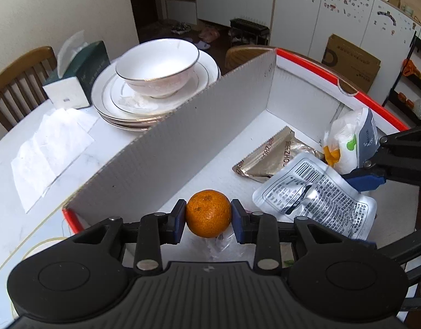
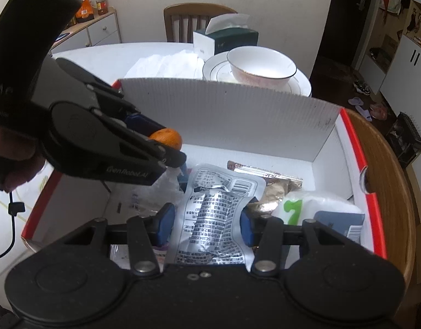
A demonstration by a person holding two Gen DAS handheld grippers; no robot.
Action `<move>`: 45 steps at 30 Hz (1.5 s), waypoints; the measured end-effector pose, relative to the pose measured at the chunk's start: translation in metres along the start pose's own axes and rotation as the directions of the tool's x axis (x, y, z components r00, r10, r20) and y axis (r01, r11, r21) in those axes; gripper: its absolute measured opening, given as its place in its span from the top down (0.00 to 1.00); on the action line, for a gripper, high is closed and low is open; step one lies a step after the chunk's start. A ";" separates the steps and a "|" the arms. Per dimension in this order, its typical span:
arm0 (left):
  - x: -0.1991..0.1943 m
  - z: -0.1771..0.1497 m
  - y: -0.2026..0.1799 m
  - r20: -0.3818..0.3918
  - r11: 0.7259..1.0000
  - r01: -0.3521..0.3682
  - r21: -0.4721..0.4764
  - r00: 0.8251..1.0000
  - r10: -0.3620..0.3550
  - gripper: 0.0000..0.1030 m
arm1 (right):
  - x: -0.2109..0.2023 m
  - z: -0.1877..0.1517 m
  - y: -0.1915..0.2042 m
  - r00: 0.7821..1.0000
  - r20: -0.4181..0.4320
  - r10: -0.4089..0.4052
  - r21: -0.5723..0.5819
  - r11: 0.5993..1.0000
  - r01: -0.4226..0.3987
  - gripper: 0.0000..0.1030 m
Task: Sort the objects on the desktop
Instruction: 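Open both tools to drop the orange and foil pouch into the box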
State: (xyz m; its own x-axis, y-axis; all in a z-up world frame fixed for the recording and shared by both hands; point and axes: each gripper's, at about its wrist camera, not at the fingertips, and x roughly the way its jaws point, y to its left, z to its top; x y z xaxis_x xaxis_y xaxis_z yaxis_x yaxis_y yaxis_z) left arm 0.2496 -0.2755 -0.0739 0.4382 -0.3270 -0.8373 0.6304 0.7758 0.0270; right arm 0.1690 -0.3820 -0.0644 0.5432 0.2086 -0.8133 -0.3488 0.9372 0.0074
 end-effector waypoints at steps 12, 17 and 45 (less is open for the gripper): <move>0.006 -0.004 0.001 -0.044 1.000 0.022 0.004 0.999 -0.021 0.67 | 0.008 -0.010 -0.001 0.999 -0.045 0.011 0.001 1.000 -0.011 0.49; 0.001 -0.005 -0.001 -0.028 0.999 0.034 -0.001 0.999 -0.034 0.58 | 0.006 -0.012 0.001 0.999 -0.051 0.015 -0.007 1.000 -0.016 0.50; -0.080 -0.038 -0.009 0.159 0.996 0.048 -0.079 0.987 -0.035 0.44 | -0.046 -0.016 -0.002 0.995 0.091 0.032 0.051 0.998 -0.036 0.39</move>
State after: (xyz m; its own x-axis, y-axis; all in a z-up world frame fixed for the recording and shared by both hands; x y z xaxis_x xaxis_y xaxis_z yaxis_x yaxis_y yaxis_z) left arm 0.1847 -0.2360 -0.0279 0.5122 -0.4352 -0.7404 0.5981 0.7994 -0.0561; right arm 0.1318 -0.3979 -0.0363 0.5989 0.2627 -0.7565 -0.3293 0.9419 0.0664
